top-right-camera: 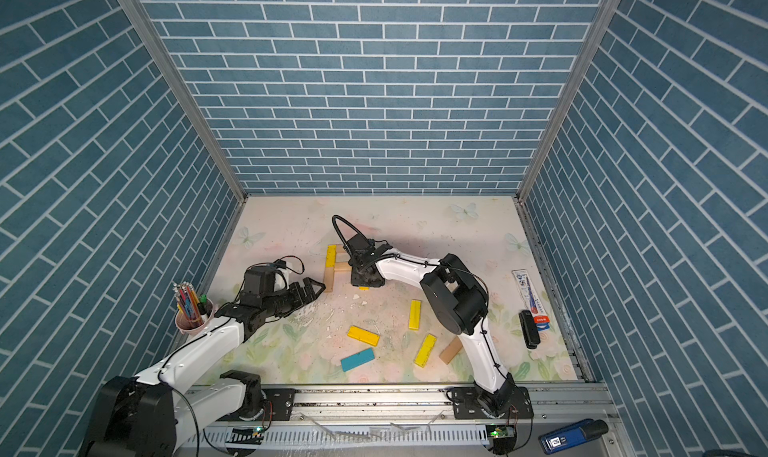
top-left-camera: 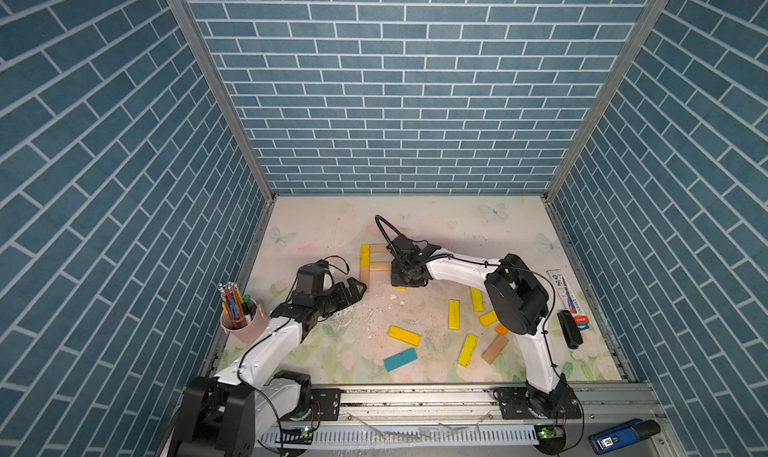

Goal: Assemble the number 8 with building blocks
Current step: Assemble the building block at the center of the board.

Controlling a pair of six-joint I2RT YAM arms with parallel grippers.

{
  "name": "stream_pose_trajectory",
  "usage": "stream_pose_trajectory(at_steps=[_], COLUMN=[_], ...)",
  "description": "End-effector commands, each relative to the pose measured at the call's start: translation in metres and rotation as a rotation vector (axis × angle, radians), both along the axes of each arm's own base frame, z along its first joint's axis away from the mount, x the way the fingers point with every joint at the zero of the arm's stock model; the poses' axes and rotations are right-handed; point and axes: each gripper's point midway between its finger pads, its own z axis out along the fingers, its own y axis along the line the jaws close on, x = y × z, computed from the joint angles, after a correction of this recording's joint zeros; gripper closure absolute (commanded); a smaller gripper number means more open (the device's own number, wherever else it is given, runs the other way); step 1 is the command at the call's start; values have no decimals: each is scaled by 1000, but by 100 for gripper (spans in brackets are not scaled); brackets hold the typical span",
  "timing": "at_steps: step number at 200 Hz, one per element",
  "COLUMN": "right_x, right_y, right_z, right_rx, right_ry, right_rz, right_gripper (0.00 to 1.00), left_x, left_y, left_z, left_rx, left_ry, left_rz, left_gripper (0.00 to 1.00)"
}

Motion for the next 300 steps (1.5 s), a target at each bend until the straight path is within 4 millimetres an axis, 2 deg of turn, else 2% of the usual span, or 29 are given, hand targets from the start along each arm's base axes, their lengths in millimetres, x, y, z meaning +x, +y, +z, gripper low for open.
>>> stream_pose_trajectory(at_steps=[1, 26, 66, 97, 114, 144, 165, 215, 300], right_x=[-8, -11, -28, -36, -34, -21, -12, 1, 3], right_y=[-14, -15, -24, -39, -47, -58, -56, -52, -47], right_z=[3, 24, 51, 60, 61, 53, 42, 24, 4], right_rx=[-18, 32, 98, 109, 102, 67, 32, -5, -47], right_ry=[-4, -61, -124, -149, -159, -149, -134, -99, -55], right_rz=[6, 57, 138, 155, 139, 98, 106, 123, 145], right_gripper=[53, 49, 45, 45, 51, 64, 67, 67, 63], left_x=[-6, -8, -9, -10, -12, -14, -14, -10, -7], left_y=[6, 8, 10, 13, 13, 14, 15, 12, 10], left_z=[-6, -6, -5, -4, -5, -4, -4, -4, -7], left_rx=[35, 50, 58, 76, 76, 77, 81, 63, 61], left_ry=[8, 8, 9, 9, 9, 8, 15, 14, 20], left_rz=[-4, -3, 0, 6, 8, 13, 16, 12, 6], left_gripper=[0, 0, 0, 0, 0, 0, 0, 0, 0])
